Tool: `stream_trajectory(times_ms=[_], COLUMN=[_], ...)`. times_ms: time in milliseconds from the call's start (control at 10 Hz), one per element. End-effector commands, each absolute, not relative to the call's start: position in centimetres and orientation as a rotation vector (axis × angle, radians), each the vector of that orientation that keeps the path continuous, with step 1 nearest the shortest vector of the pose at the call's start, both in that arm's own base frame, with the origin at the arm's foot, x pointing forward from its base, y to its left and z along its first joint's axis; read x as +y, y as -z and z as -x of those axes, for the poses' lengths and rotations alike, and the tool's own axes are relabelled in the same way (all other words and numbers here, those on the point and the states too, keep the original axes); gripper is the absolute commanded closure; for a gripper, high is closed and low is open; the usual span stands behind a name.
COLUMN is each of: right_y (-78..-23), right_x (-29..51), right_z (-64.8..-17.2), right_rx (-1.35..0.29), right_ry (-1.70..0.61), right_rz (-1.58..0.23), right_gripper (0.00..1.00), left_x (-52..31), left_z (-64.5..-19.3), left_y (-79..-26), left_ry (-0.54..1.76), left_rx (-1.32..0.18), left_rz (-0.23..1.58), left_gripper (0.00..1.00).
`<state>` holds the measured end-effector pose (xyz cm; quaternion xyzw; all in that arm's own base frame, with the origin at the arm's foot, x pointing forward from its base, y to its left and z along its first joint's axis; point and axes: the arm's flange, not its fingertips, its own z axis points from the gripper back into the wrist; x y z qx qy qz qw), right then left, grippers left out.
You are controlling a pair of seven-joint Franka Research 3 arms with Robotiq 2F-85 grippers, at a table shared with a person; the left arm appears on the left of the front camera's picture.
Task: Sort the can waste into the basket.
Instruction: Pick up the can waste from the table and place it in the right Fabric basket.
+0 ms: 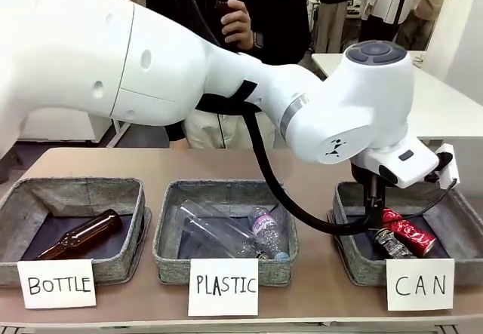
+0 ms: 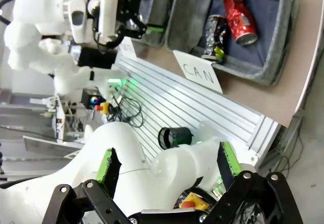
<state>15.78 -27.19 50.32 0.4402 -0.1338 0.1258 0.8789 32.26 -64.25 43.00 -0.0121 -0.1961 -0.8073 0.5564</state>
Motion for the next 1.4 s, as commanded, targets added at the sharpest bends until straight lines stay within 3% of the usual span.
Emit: stream_trajectory(times_ms=[0,100,300,500,700,900,1100,1200,1300], right_y=[-50.7,-50.3,-54.2,-58.5,-61.1,-63.8,-65.0,-65.2,-64.9], right_x=[-27.2,-27.2,-25.7,-20.5,-14.2,-8.6,-5.0,-4.1,-3.4], right_z=[-15.7,-15.8,-18.7,-22.6,-26.6,-30.0,-32.2,-33.3,-33.9], right_rx=[-0.269,-0.279,-0.276,-0.309,-0.268,-0.169,-0.047,0.016,0.071], right_ry=[-0.251,-0.262,-0.260,-0.356,-0.361,-0.310,-0.335,-0.332,-0.295], right_rz=[-0.923,-0.918,-0.747,-0.766,-0.810,-0.927,-1.097,-1.211,-1.215], right_gripper=[0.00,0.00,0.00,0.00,0.00,0.00,0.00,0.00,0.00], left_x=[-62.7,-59.5,-48.0,-32.0,-17.1,-2.6,5.5,8.0,9.9], left_z=[-32.1,-32.1,-32.9,-36.2,-36.3,-34.1,-30.6,-29.6,-29.2], left_y=[-44.5,-46.5,-51.4,-55.9,-57.2,-57.4,-56.0,-54.9,-53.8], left_ry=[1.839,1.775,1.573,1.181,0.859,0.554,0.348,0.287,0.220], left_rx=[-0.283,-0.116,-0.040,-0.189,-0.304,-0.442,-0.562,-0.595,-0.604], left_rz=[0.106,0.118,0.216,0.334,0.507,0.857,1.177,1.235,1.312], left_gripper=[0.00,0.00,0.00,0.00,0.00,0.00,0.00,0.00,0.00])
